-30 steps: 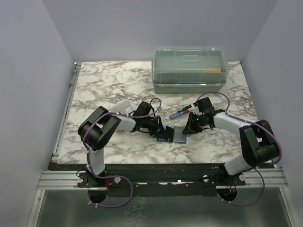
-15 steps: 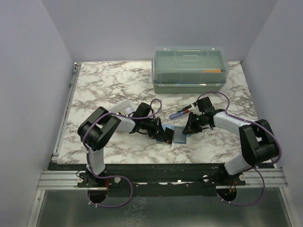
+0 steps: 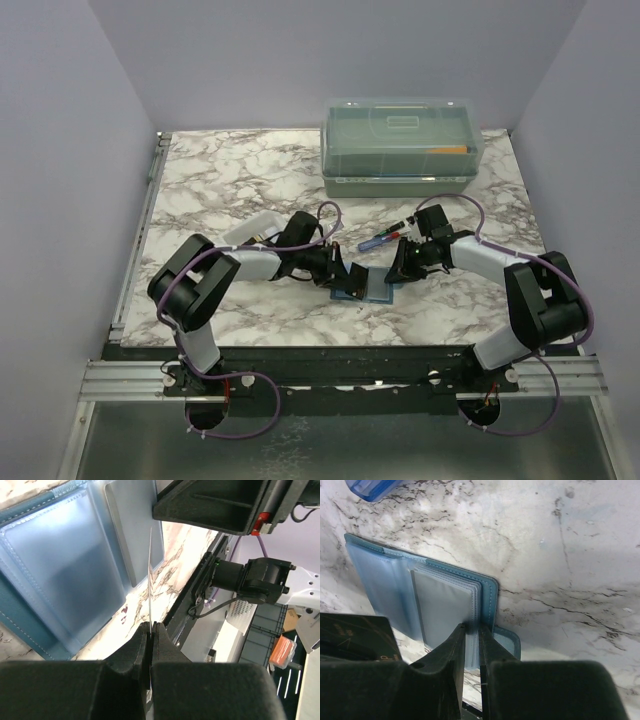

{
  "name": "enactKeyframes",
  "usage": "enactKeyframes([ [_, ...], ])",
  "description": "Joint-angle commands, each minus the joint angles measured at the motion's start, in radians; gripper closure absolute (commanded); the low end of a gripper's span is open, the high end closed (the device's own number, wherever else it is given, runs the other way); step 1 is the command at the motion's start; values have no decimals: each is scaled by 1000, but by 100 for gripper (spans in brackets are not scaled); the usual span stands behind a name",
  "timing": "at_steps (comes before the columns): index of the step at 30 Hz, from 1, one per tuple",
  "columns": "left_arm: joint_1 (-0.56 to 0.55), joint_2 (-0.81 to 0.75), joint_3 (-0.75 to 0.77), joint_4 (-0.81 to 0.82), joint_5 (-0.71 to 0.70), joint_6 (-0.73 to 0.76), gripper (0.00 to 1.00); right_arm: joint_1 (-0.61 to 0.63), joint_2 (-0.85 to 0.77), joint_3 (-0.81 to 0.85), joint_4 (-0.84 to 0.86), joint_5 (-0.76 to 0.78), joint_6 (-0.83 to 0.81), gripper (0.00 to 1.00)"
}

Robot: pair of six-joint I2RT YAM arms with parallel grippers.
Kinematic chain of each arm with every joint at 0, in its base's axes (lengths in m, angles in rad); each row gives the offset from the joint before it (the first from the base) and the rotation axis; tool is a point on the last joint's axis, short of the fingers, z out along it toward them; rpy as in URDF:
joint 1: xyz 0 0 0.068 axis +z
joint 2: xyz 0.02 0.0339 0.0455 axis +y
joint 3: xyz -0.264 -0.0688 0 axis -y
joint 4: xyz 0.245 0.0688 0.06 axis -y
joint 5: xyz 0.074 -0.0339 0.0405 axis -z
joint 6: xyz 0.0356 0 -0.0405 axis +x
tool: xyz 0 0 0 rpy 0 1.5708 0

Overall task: Put the credit cards into the card holder
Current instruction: Insert the credit card into the card holder.

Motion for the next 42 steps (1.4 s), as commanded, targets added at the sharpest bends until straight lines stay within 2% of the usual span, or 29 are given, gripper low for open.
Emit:
enactKeyframes([
  [1, -6, 38, 16, -71, 7, 35, 100, 13, 67, -25, 11, 39, -30, 84],
  [6, -6, 83, 21, -68, 57, 37, 100, 13, 69, -29, 12, 37, -32, 84],
  [18, -6, 138, 32, -68, 60, 41, 100, 13, 71, -32, 13, 33, -35, 84],
  [29, 4, 202, 116, -43, 4, 16, 100, 13, 78, -33, 16, 22, -38, 84],
  [42, 23, 224, 113, 5, -44, -9, 100, 13, 91, -30, 18, 10, -44, 85],
])
